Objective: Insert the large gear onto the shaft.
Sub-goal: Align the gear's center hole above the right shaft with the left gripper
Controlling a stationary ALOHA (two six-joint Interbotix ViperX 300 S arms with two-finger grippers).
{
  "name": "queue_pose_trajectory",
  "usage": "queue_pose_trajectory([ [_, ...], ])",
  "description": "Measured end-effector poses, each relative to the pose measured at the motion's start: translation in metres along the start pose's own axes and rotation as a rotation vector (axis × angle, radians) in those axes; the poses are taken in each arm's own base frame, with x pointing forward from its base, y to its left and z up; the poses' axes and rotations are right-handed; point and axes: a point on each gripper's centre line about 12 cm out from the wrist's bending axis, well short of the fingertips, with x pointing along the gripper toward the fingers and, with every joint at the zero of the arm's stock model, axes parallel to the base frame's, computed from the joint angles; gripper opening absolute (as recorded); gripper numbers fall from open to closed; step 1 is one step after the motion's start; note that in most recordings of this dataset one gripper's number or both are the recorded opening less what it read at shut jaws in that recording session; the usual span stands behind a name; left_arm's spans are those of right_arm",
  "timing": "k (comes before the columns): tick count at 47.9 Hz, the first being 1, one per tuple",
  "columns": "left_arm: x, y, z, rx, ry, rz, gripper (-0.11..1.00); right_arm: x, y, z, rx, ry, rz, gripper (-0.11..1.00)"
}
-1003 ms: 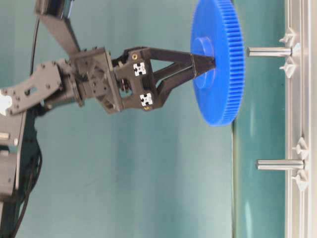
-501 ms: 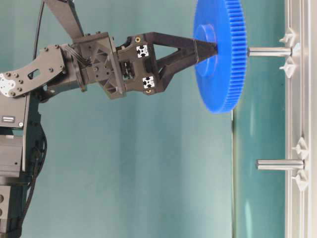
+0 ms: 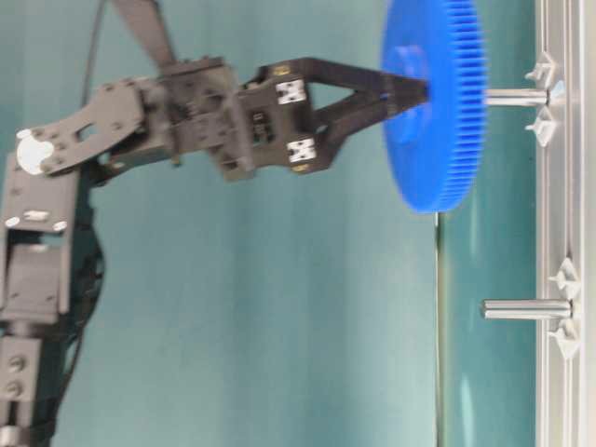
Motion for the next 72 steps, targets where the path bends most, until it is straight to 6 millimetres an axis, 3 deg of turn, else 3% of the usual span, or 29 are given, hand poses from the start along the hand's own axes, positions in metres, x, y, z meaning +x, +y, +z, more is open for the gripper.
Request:
queue_pose_trajectory([
  [32, 0.019, -0.001, -0.003, -0.035, 0.002, -0.004, 0.76, 0.000, 0.000, -0.001, 0.002, 0.002, 0.000, 0.04],
  [53, 0.014, 0.008, -0.022, -0.070, 0.029, -0.008, 0.76, 0.000, 0.000, -0.001, 0.000, 0.000, 0.000, 0.04],
  [72, 0.015, 0.014, -0.017, -0.086, -0.019, 0.014, 0.76, -0.001, 0.000, -0.001, 0.004, -0.001, 0.002, 0.04],
])
